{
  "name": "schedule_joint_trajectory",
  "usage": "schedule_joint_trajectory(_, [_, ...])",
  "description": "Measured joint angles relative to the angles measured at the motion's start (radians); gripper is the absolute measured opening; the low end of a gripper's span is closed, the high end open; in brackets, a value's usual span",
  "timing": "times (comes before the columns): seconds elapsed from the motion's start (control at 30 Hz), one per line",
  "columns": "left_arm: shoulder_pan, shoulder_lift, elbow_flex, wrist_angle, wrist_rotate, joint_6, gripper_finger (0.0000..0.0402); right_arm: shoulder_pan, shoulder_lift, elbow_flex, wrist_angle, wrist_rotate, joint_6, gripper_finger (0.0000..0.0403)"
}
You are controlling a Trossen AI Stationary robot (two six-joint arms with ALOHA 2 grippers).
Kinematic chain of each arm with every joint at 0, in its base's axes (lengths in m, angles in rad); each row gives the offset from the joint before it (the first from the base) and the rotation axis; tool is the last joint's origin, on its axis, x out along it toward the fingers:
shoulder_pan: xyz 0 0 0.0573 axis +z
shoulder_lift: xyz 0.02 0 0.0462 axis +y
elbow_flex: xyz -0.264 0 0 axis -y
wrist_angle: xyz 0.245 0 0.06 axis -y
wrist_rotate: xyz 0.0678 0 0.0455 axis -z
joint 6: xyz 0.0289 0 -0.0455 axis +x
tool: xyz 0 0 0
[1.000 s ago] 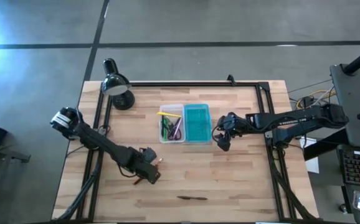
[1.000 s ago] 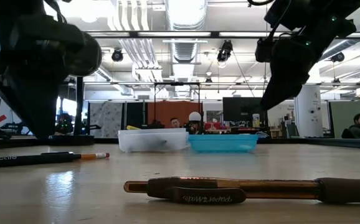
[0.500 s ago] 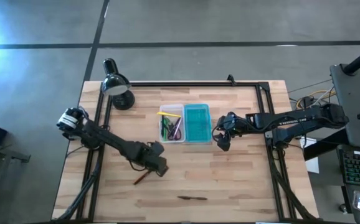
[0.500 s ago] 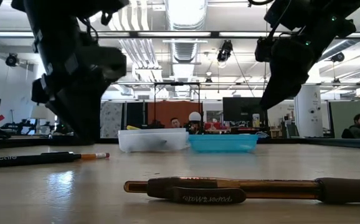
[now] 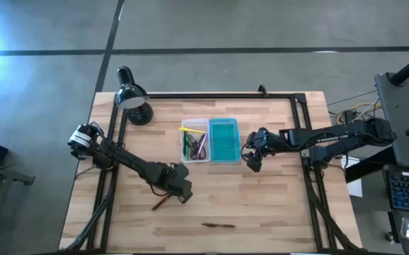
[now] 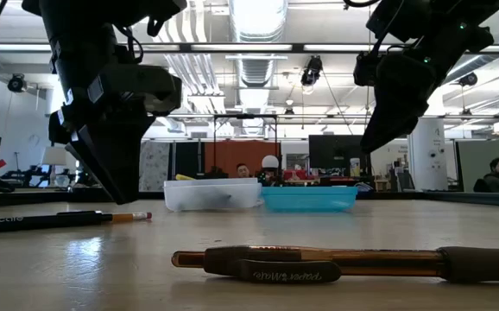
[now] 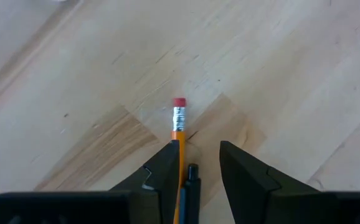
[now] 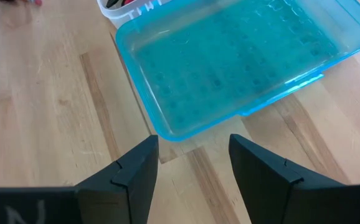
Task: Pick & place school supplies into a supply box
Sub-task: Put the black pen into the supply box
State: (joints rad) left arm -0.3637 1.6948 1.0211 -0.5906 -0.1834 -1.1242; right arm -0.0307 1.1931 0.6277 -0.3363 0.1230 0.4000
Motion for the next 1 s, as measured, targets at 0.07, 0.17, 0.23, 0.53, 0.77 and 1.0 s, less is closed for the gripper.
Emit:
schedule_joint_trajectory(0.07, [-0.005, -0.011, 0.009, -0.04, 0.01, -0.002, 0.0098, 0.0, 0.0, 0.0, -0.002, 0.0, 0.0, 0.0187])
schedule_joint_trajectory(0.17, [-0.043, -0.029, 0.031, -0.078, 0.005, 0.017, 0.0098, 0.0, 0.0, 0.0, -0.011, 0.0, 0.0, 0.0187])
schedule_joint_trajectory(0.23, [-0.085, -0.033, 0.044, -0.067, -0.002, 0.079, 0.0098, 0.0, 0.0, 0.0, -0.011, 0.0, 0.0, 0.0187])
schedule_joint_trajectory(0.53, [-0.16, 0.017, 0.038, -0.076, -0.059, 0.056, 0.0098, 0.0, 0.0, 0.0, -0.009, 0.008, 0.0, 0.0187])
schedule_joint_trajectory(0.77, [-0.155, 0.075, 0.038, -0.081, -0.078, 0.062, 0.0098, 0.0, 0.0, 0.0, -0.004, 0.01, 0.0, 0.0187])
schedule_joint_trajectory(1.0, [-0.156, 0.074, 0.048, -0.06, -0.064, 0.048, 0.0098, 0.0, 0.0, 0.0, -0.004, 0.009, 0.0, 0.0187])
